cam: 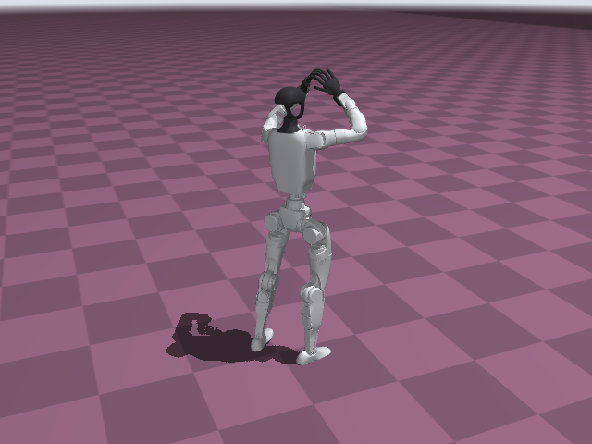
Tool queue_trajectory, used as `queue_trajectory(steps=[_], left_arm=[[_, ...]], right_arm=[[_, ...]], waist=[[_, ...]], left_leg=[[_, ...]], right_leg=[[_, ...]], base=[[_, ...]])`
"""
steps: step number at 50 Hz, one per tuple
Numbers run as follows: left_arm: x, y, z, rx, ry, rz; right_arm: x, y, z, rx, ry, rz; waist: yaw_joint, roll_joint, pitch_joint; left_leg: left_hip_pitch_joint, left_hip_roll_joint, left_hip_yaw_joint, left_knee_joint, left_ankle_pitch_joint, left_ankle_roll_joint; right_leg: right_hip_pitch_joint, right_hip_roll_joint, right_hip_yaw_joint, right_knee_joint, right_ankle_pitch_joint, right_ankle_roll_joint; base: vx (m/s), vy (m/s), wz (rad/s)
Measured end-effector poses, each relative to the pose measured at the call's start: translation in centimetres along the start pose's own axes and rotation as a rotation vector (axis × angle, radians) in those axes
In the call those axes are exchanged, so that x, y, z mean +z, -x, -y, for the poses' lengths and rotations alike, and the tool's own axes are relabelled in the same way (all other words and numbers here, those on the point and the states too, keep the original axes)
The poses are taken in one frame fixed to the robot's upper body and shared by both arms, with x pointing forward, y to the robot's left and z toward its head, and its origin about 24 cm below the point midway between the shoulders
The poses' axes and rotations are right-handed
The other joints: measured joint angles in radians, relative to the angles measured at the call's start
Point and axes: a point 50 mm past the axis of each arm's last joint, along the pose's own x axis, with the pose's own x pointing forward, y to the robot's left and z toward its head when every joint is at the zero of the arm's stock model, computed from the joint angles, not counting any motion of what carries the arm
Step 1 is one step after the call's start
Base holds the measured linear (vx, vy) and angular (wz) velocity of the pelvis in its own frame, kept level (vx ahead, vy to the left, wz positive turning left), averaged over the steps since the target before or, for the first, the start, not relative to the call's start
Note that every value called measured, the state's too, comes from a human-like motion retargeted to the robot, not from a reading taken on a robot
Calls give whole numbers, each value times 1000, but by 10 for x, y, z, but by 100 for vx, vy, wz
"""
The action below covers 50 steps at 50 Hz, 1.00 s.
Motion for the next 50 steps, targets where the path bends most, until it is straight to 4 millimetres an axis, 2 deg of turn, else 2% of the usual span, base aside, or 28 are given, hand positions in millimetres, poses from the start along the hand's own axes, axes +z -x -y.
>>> queue_trajectory(steps=[45, 46, 47, 48, 49, 50], left_arm=[[4, -4, 1, -2, 1, 23], [4, -4, 1, 10, 11, 18], [6, -4, 1, 32, 93, 16], [12, -6, -1, 80, 318, 29], [10, -6, -2, 55, 241, 30], [4, -5, -4, -6, 12, 24]], right_arm=[[0, -4, 0, 3, 24, 11], [0, -4, 0, -1, 25, 10], [0, -4, 0, -2, 18, 10], [1, -5, -2, 4, -5, 9], [1, -5, -1, 5, 5, 14], [1, -5, 1, 5, 30, 22]], waist=[[2, 9, 16], [1, 9, 19], [1, 8, 23], [1, 7, 28], [0, 9, 28], [-1, 11, 26]], left_leg=[[-8, 6, 3, -1, 11, -3], [-7, 5, 1, -2, 11, -3], [-6, 3, -2, -4, 12, -1], [-2, 0, -4, -7, 13, 1], [-3, 2, -4, -7, 14, -1], [-6, 5, -4, -6, 14, -4]], right_leg=[[-9, 6, 4, -1, 2, 0], [-8, 5, 2, 0, 1, 0], [-6, 3, 0, 1, 0, 0], [-3, 0, -2, 1, 0, 0], [-4, 2, -3, 1, 0, 0], [-7, 6, -3, 0, 1, 0]], base=[[0, 0, 0], [0, 0, 0], [0, 0, 0], [0, 0, 0], [0, 0, 0], [0, 0, 0]])
